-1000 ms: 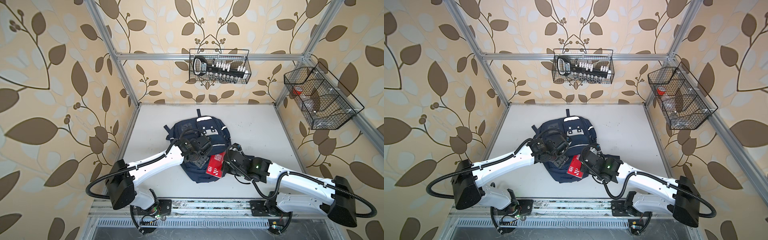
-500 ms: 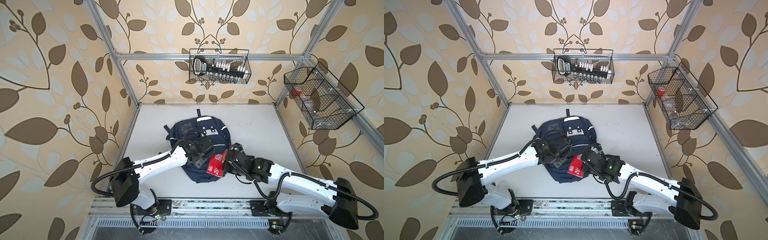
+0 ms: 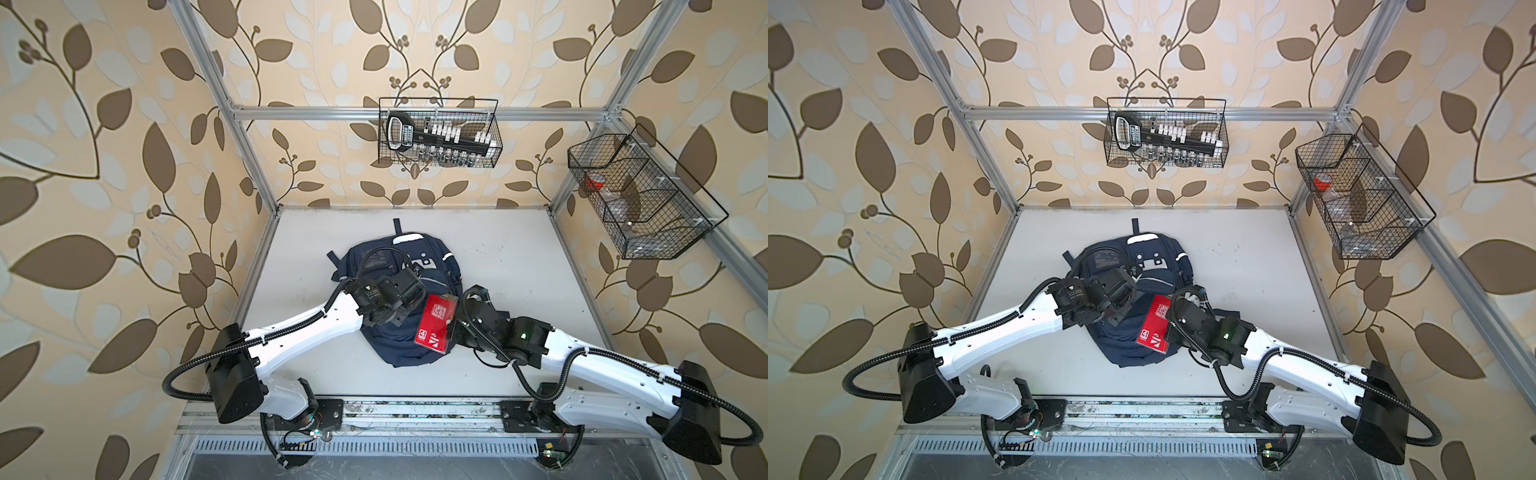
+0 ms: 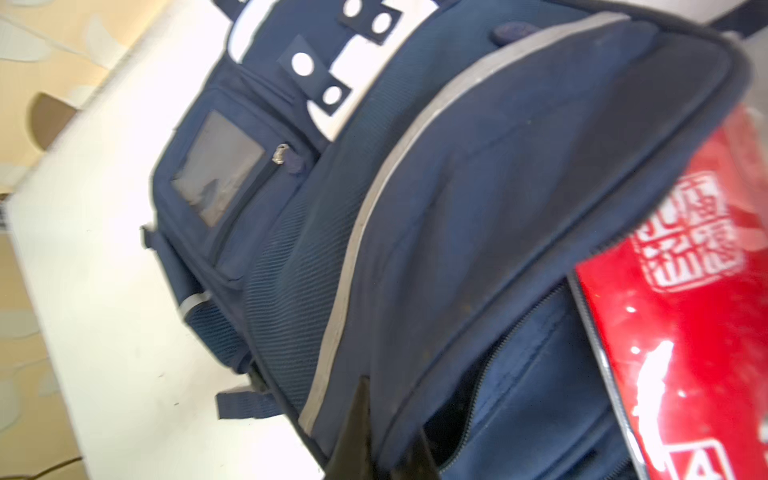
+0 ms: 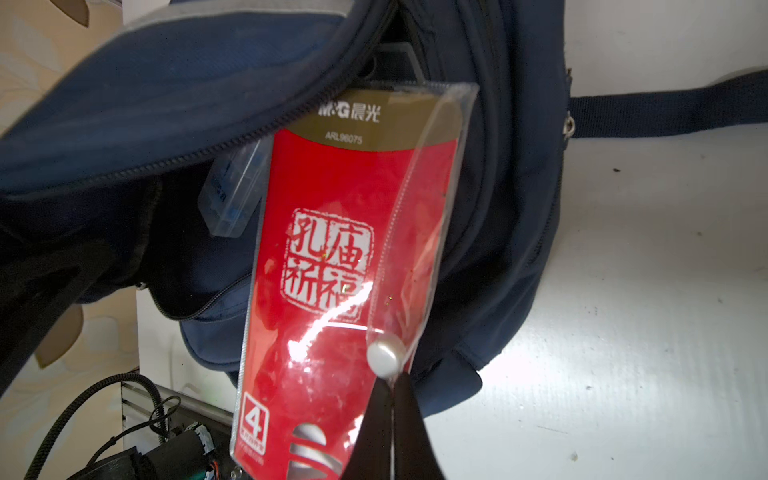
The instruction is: Pack the student bag
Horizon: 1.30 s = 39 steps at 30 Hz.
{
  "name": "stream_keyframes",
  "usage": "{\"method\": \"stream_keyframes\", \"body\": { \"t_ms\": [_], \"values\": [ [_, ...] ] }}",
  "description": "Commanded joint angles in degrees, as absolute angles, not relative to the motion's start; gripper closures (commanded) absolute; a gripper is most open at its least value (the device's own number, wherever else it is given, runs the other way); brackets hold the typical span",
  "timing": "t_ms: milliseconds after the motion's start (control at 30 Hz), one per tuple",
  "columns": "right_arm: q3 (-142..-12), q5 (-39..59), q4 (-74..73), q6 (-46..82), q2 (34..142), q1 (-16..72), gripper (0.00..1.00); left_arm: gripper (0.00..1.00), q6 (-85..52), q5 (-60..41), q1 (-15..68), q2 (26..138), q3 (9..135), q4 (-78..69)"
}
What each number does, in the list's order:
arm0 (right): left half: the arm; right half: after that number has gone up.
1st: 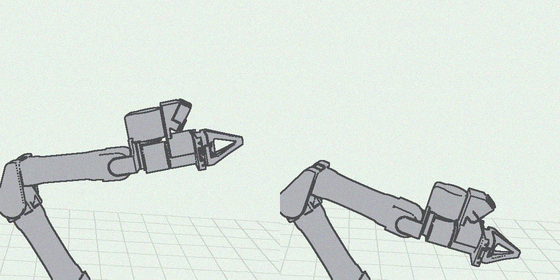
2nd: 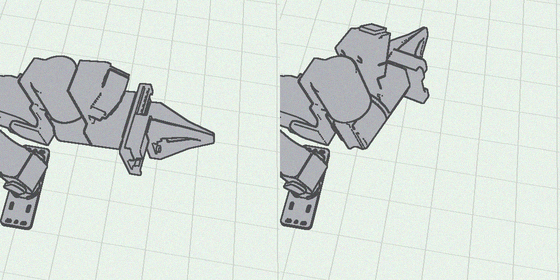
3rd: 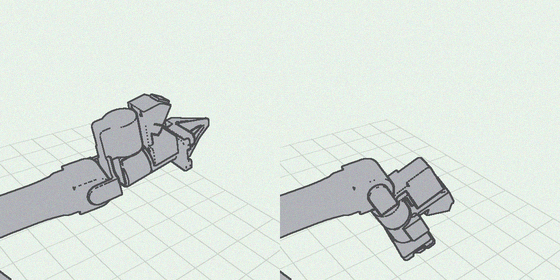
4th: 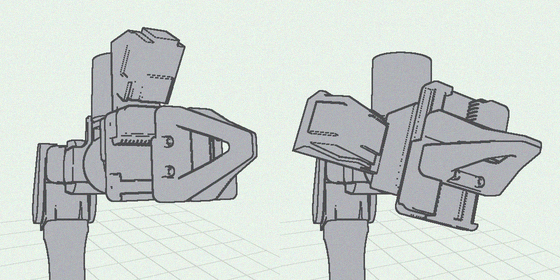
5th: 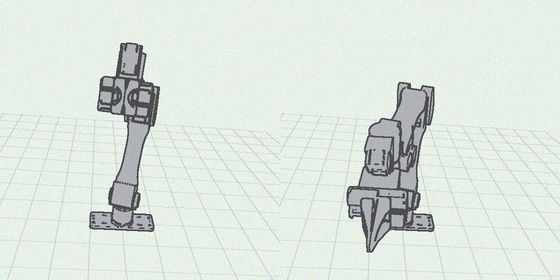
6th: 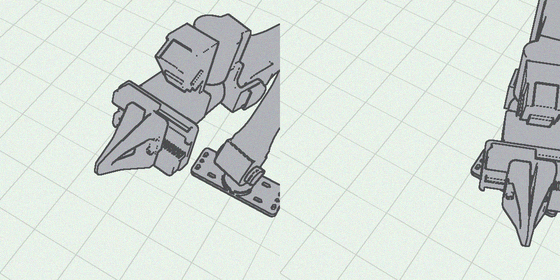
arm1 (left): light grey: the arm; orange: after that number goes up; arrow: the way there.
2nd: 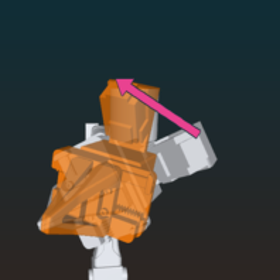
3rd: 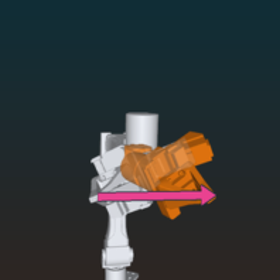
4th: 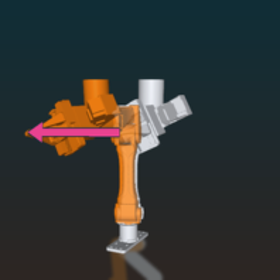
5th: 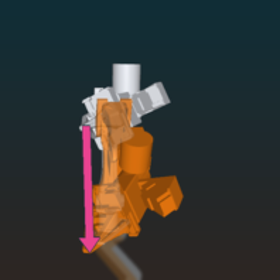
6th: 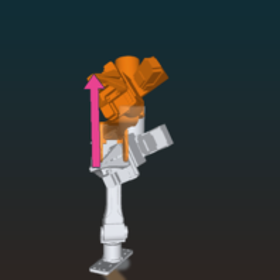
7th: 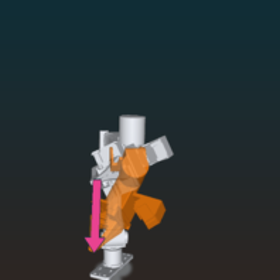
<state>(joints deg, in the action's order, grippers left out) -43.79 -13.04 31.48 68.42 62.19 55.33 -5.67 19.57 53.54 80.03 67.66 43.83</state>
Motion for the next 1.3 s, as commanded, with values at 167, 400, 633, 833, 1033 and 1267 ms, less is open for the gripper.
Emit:
{"method": "stream_keyframes", "body": {
  "t_ms": [167,400,633,833,1033,1267],
  "values": [
    [-44.96,-15.27,33.71,75.81,60.84,55.46,1.0,1.0,-6.08,0.71,53.79,79.78,72.71,35.08],
    [-52.8,-19.22,31.97,78.19,71.35,52.88,1.0,1.0,-6.32,-2.51,53.7,75.7,69.56,32.7],
    [-51.35,-17.86,15.26,80.1,77.72,52.31,1.0,1.0,-8.12,-4.48,53.61,75.49,68.21,31.29],
    [-46.81,-13.07,1.73,75.24,77.14,52.42,0.42,1.0,-9.66,-5.44,51.63,76.53,68.25,31.21],
    [-39.88,-11.72,0.84,72.25,67.43,52.68,0.32,1.0,-12.46,-7.98,48.04,77.34,67.85,30.46],
    [-35.26,-13.74,12.67,68.33,53.6,53.33,0.4,1.0,-12.1,-8.61,47.11,78.2,68.16,30.91]
  ]
}}
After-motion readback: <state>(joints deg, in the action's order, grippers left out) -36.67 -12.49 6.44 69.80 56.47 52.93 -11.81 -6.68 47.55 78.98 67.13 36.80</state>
